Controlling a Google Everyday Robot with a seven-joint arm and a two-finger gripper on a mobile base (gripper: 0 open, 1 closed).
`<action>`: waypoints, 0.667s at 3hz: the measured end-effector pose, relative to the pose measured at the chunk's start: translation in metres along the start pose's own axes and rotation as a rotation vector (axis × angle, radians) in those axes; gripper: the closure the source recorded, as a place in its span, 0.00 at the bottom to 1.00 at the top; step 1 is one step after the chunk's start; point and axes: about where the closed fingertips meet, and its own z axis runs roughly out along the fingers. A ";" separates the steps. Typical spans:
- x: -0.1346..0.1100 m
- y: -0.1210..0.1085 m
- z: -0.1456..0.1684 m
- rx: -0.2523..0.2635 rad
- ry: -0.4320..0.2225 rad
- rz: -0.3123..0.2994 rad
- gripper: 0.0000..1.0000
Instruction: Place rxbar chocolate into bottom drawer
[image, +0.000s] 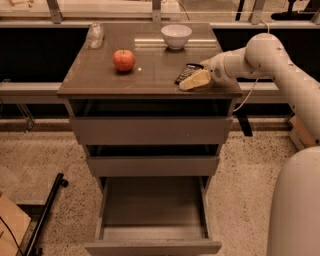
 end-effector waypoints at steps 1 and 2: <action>-0.001 0.000 -0.001 0.000 0.000 0.000 0.89; -0.004 -0.001 -0.002 0.000 0.000 0.000 1.00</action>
Offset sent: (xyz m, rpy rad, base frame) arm -0.0045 0.0433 0.0029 0.0914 -0.0229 0.1266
